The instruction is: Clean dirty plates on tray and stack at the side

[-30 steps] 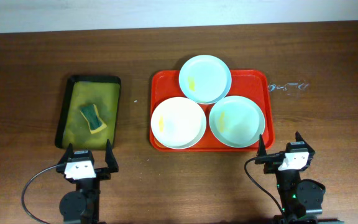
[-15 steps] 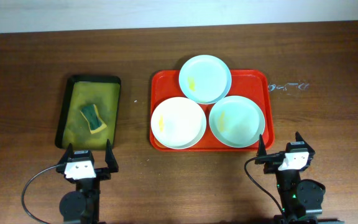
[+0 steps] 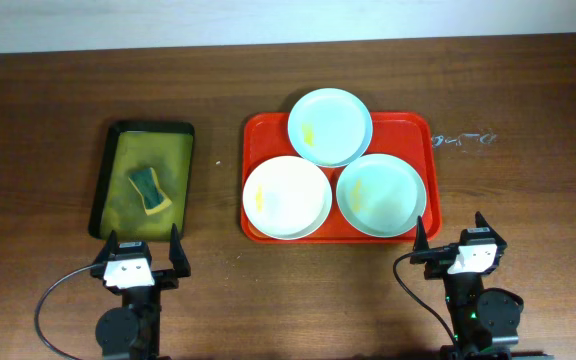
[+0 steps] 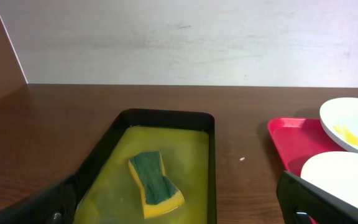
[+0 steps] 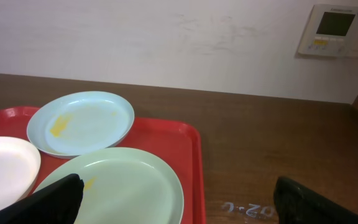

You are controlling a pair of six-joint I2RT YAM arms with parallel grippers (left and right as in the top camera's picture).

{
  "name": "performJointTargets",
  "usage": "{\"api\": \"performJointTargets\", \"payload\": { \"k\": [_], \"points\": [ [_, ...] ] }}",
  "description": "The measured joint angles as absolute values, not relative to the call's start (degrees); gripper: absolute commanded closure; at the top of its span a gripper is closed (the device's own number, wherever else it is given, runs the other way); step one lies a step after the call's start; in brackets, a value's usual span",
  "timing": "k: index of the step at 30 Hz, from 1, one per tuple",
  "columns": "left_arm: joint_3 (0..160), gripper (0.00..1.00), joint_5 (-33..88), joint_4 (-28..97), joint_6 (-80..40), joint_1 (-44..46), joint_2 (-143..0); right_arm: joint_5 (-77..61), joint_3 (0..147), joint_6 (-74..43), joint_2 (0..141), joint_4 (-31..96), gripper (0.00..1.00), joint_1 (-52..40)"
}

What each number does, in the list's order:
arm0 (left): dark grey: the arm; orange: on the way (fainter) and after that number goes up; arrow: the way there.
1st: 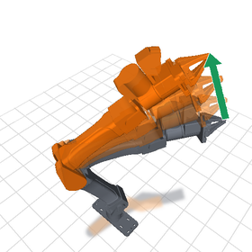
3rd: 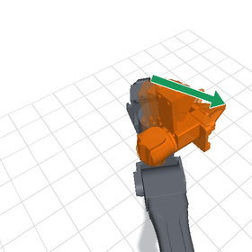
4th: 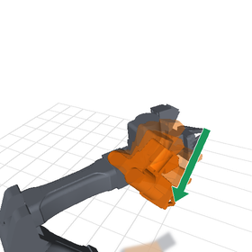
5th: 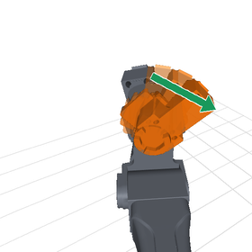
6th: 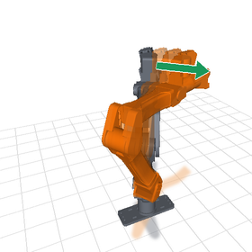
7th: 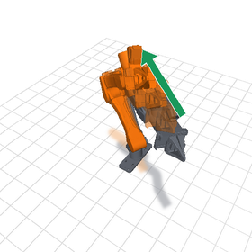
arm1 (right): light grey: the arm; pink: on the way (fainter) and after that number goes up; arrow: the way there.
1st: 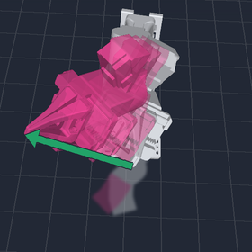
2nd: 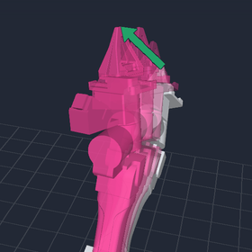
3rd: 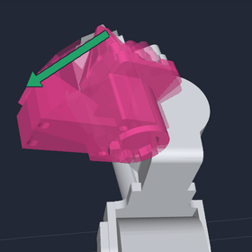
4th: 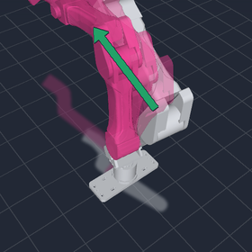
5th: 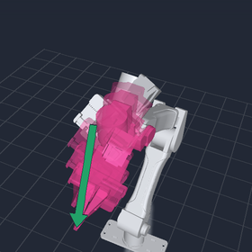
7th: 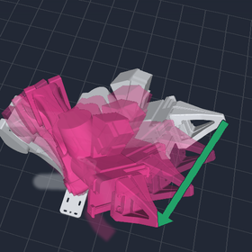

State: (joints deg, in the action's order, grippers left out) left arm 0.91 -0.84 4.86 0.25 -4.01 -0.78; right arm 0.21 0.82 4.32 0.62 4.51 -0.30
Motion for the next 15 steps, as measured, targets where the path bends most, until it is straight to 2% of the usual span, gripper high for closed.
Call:
{"api": "performJointTargets", "payload": {
  "k": [10,15],
  "points": [
    [0.91,0.00,-0.34,4.82,0.23,-4.01,-0.78,0.21,0.82,4.32,0.62,4.51,0.02,-0.30],
    [0.89,0.00,10.81,3.09,-4.25,-4.05,-0.78,0.21,0.82,4.29,0.62,4.51,0.02,-0.27]
  ]
}}
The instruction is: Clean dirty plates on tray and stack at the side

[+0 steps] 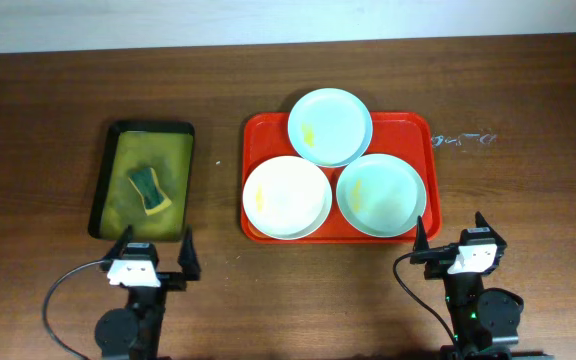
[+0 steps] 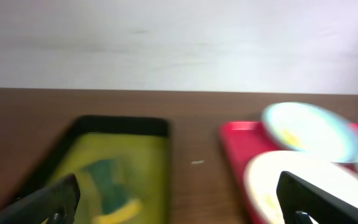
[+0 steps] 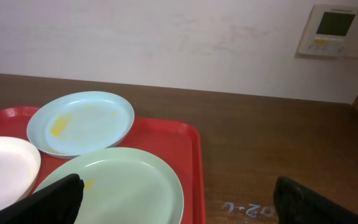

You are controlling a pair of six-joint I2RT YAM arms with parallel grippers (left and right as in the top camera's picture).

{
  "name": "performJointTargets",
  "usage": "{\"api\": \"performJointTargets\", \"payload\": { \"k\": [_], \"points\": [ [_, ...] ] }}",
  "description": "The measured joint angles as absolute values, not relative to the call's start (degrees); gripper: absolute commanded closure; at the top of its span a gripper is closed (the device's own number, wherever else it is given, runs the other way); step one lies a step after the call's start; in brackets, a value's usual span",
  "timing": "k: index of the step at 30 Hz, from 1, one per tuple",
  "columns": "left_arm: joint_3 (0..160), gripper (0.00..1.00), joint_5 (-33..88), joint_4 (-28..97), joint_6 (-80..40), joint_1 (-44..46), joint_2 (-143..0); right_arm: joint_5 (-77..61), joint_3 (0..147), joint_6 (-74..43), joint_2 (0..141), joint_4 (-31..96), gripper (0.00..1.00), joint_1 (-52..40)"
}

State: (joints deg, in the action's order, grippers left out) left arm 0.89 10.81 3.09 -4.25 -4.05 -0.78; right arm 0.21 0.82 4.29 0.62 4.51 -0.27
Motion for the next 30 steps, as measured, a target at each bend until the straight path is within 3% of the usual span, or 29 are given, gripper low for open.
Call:
{"api": "performJointTargets", "payload": {
  "k": [5,10,15,19,27,30],
  "points": [
    [0.64,0.01,29.32,-6.48,-7.03,-4.05,-0.80,0.21,0.82,4.29,0.62,4.51,0.01,-0.27],
    [2.04,0.01,35.62,-9.02,-7.40,-4.05,-0.78,0.21,0.82,4.27,0.62,4.51,0.02,-0.27],
    [11.75,0.01,29.80,-1.87,-6.79,-4.05,-4.80,0.21,0.82,4.32,0.64,4.49,0.02,-0.27],
    [25.82,0.01,24.51,10.00,-2.04,-4.05,-17.76,0.21,0.82,4.29,0.67,4.51,0.02,-0.27],
    [45.74,0.01,22.28,17.98,2.98,-4.05,-43.13,0.21,0.82,4.29,0.69,4.51,0.02,-0.27],
    [57.49,0.01,14.48,34.04,2.31,-4.05,-53.82,0.21,0.82,4.32,0.67,4.54,0.02,-0.27]
  ]
}}
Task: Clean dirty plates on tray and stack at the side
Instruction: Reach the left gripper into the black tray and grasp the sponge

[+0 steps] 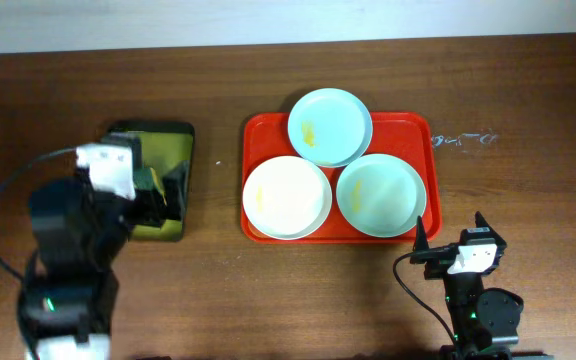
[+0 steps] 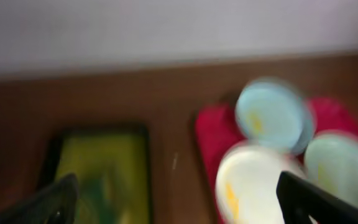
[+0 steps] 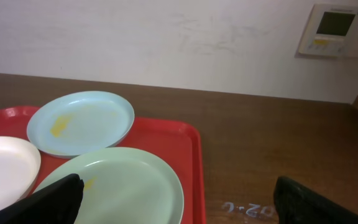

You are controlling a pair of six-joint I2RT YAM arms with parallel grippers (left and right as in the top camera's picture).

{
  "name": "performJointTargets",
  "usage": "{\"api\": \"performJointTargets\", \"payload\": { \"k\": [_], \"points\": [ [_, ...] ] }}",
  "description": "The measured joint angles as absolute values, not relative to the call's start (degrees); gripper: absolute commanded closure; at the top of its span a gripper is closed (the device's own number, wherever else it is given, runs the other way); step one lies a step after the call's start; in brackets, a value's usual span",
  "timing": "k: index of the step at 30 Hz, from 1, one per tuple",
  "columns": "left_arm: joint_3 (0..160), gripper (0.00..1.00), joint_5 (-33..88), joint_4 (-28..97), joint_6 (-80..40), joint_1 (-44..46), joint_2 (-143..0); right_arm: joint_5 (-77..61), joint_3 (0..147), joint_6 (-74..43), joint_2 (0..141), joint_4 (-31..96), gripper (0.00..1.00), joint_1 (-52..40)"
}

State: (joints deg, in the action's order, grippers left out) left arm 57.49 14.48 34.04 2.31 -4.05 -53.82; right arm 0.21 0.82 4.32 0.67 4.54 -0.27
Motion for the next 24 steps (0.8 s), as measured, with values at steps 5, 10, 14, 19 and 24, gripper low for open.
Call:
{"api": "performJointTargets", "payload": {
  "k": [5,10,14,19,24],
  "points": [
    [68.18,0.01,8.12,45.89,1.56,-4.29,-71.81,0.21,0.82,4.32,0.69,4.51,0.02,-0.27],
    [68.99,0.01,4.01,46.96,-12.43,-10.20,-82.85,0.21,0.82,4.29,0.69,4.51,0.02,-0.27],
    [69.21,0.01,2.72,47.35,-18.31,-14.20,-89.58,0.21,0.82,4.32,0.69,4.51,0.02,-0.27],
    [69.23,0.07,3.40,47.22,-20.01,-14.22,-95.02,0.21,0.82,4.34,0.69,4.51,0.01,-0.27],
    [69.23,0.14,3.97,44.97,-20.82,-14.22,-97.51,0.21,0.82,4.29,0.69,4.51,0.02,-0.27]
  ]
}}
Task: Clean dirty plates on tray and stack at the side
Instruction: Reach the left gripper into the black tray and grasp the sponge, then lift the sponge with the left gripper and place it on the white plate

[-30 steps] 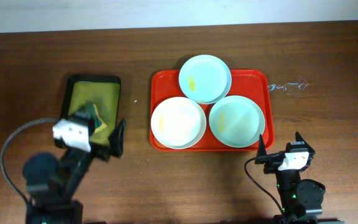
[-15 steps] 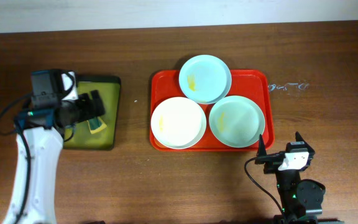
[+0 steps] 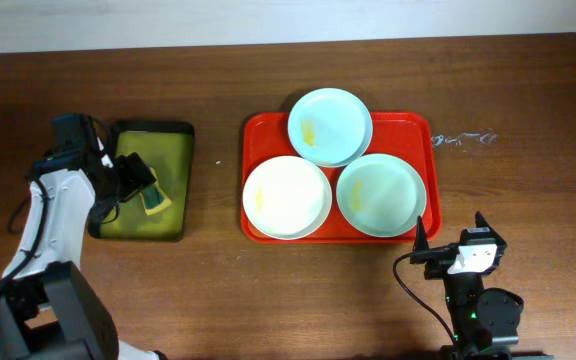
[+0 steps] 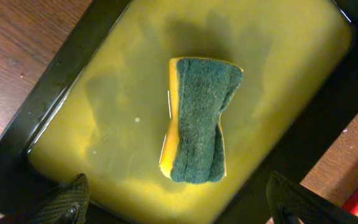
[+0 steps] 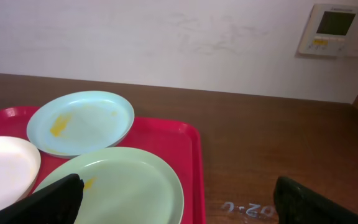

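Note:
Three plates lie on the red tray: a light blue plate at the back, a white plate front left, a pale green plate front right, each with a yellow smear. A green-and-yellow sponge lies in yellow liquid in the black pan. My left gripper hangs open above the pan, looking down, the sponge just ahead of its fingertips. My right gripper rests open at the front, before the tray's near right corner.
Bare brown wood surrounds the pan and tray. White chalk marks sit right of the tray. A white wall with a thermostat stands behind the table.
My left arm has reached further over the black pan and now points straight down at the sponge. The right arm, plates and tray are unchanged.
Both grippers first rested open at the table's front edge. The left one then turned toward the tray, later stood raised beside the pan, and now hangs open over the sponge. The right arm never moved.

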You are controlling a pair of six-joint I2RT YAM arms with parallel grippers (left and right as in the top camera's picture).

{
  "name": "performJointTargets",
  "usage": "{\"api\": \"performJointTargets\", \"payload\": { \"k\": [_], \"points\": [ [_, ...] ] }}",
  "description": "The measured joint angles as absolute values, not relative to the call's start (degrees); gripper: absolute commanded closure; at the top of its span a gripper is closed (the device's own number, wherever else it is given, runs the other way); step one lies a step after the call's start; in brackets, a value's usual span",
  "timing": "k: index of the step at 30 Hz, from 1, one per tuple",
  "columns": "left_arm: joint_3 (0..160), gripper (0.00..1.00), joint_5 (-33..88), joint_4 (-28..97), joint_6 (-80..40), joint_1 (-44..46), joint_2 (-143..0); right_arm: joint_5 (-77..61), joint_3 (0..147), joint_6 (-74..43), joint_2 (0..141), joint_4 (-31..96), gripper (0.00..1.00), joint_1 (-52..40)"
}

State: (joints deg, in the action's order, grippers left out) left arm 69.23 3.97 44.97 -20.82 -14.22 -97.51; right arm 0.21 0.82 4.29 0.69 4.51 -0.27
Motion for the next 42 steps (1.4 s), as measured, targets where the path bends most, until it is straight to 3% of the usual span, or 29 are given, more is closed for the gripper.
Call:
{"api": "performJointTargets", "payload": {
  "k": [11,14,27,28,31,34,35,42],
  "points": [
    [69.23,0.16,4.05,40.86,-20.84,-12.58,-103.53,0.21,0.82,4.32,0.69,4.51,0.02,-0.27],
    [69.23,0.24,4.03,39.46,-20.84,-11.27,-104.79,0.21,0.82,4.34,0.69,4.51,0.02,-0.27],
    [69.28,0.27,-1.52,39.38,-20.82,-9.80,-108.77,0.21,0.82,4.29,0.69,4.51,0.01,-0.27],
    [69.28,0.30,-1.52,39.35,-20.82,-9.61,-108.97,0.21,0.82,4.32,0.69,4.51,0.02,-0.27],
    [69.28,0.66,-1.50,38.94,-20.84,-8.95,-108.99,0.21,0.82,4.32,0.69,4.51,0.02,-0.27],
    [69.28,0.89,-1.37,38.65,-20.95,-8.78,-109.01,0.21,0.82,4.29,0.69,4.51,0.02,-0.27],
    [69.28,1.00,-1.34,38.65,-20.80,-8.78,-108.99,0.21,0.82,4.27,0.69,4.51,0.02,-0.27],
    [70.96,1.00,-1.32,40.51,-20.82,-8.80,-108.99,0.21,0.82,4.29,0.69,4.51,0.02,-0.27]
  ]
}}
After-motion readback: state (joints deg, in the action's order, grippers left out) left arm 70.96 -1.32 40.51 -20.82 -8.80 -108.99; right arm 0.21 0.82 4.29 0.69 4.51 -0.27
